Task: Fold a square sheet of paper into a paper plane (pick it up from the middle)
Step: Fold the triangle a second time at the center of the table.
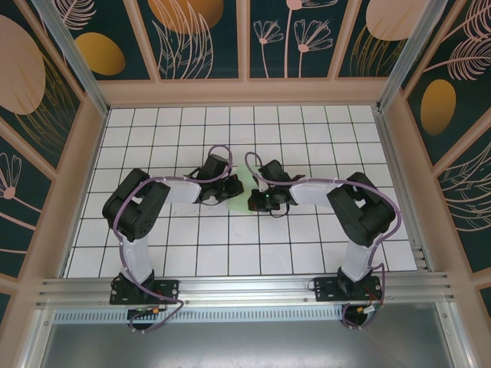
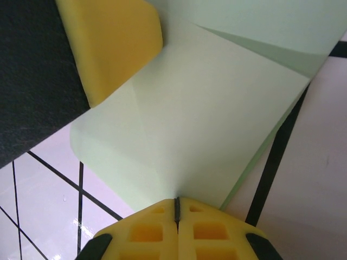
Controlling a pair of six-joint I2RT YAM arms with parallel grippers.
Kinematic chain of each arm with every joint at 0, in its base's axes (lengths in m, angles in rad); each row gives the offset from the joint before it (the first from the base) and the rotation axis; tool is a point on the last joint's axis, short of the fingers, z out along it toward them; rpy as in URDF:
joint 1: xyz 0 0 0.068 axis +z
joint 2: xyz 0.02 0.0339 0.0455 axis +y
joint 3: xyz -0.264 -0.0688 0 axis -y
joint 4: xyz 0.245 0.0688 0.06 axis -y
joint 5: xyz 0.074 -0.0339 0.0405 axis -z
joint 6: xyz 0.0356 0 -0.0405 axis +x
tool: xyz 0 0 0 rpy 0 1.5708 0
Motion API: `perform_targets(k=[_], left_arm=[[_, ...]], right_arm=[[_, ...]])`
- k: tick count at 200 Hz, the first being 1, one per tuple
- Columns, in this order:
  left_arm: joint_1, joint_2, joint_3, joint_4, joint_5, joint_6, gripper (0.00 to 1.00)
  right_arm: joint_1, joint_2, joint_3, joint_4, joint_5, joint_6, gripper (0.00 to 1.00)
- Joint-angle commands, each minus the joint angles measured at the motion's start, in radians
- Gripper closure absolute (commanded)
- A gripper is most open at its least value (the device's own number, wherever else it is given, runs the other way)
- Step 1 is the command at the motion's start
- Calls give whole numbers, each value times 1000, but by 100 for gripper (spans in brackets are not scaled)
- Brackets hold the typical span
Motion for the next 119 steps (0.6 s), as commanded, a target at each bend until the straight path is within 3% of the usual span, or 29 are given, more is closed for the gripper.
perform_targets(k=[1,31,82,119], left_arm=[[-6,-24,0,-34,56,40,88],[-9,-92,-54,37,102,-6,87],[-50,-102,-105,70,92,-92,100],[-64,-90,-126,64,75,-138,100]], right_arm=[[6,21,-40,-110,24,-14,98],[6,33,-42,-107,40,12,98],[6,43,-40,-104,42,27,100],[6,47,-39,-104,45,31,100]])
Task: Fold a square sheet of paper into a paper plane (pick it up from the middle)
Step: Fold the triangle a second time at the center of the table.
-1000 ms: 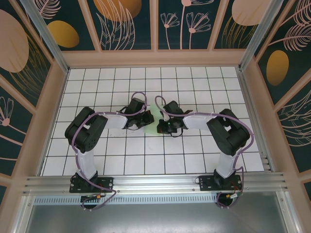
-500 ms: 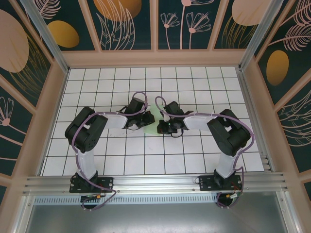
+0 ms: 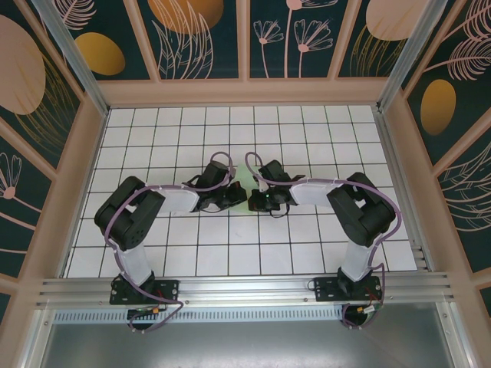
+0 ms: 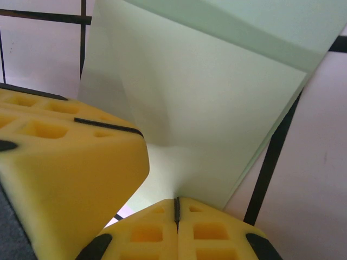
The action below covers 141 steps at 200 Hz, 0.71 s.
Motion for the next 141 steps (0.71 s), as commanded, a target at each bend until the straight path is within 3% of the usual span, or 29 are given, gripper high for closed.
perform_targets(k=[1,94,141], left_arm=[[-12,4,-26,15,4,-52,100],[-35,39,-77,85,-25,-215,100],[-35,62,-64,59,-88,-236,100]], right_arm=[[6,47,-39,-103,43,17,100],[9,63,-41,-112,47,30,100],[14,77,-54,-132,78,23,100]])
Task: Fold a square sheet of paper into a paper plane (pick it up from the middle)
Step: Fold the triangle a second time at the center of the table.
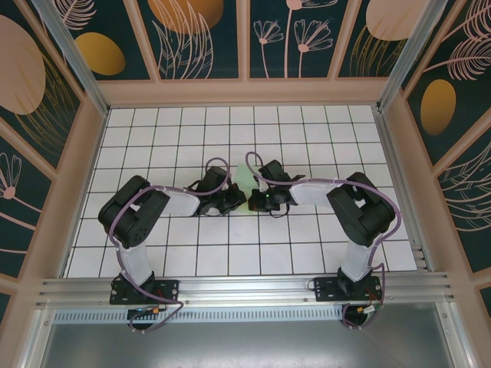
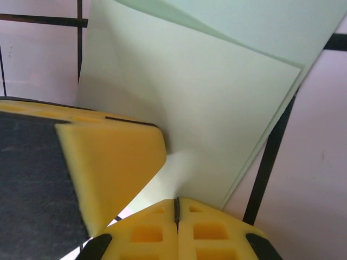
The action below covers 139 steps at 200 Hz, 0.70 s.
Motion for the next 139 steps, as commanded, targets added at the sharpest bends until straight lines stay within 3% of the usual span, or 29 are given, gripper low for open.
perform_targets(k=[1,54,139], left_arm=[[-20,29,-10,-48,-49,-26,100],[5,21,46,-186,-157,69,100],[147,87,135,-248,-151,180,100]], right_arm=[[14,73,-54,-133,76,5,100],[15,89,-72,-201,169,-47,100],[17,116,-95,-209,190,-63,100]])
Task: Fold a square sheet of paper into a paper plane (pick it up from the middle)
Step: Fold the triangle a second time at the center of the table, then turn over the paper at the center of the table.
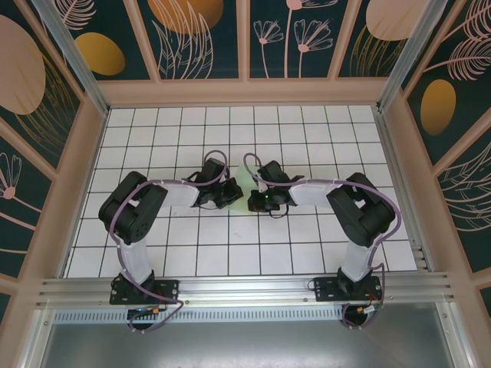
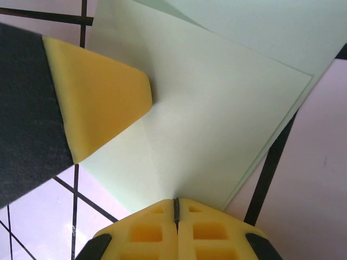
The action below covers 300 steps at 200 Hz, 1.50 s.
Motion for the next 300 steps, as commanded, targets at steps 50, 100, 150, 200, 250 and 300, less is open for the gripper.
perform_targets(k=[50,100,150,200,250,300], left_arm=[[132,79,119,-145,-183,152,100],[143,40,212,-167,-165,208,91],[141,-82,128,-106,-111,181,77],[121,-137,-24,44,16,118,68],[59,-130,-56,79,30,96,67],[25,-96,-62,103,43,65,66]], right_arm=[[6,95,-77,-196,126,-12,100],[-3,-7,-7,-90,46,51,94],[-82,-192,11,115,27,144,62],[-138,-104,60,34,16,66,57],[-139,-30,72,50,-25,46,58],[-139,24,79,83,-49,49,63]])
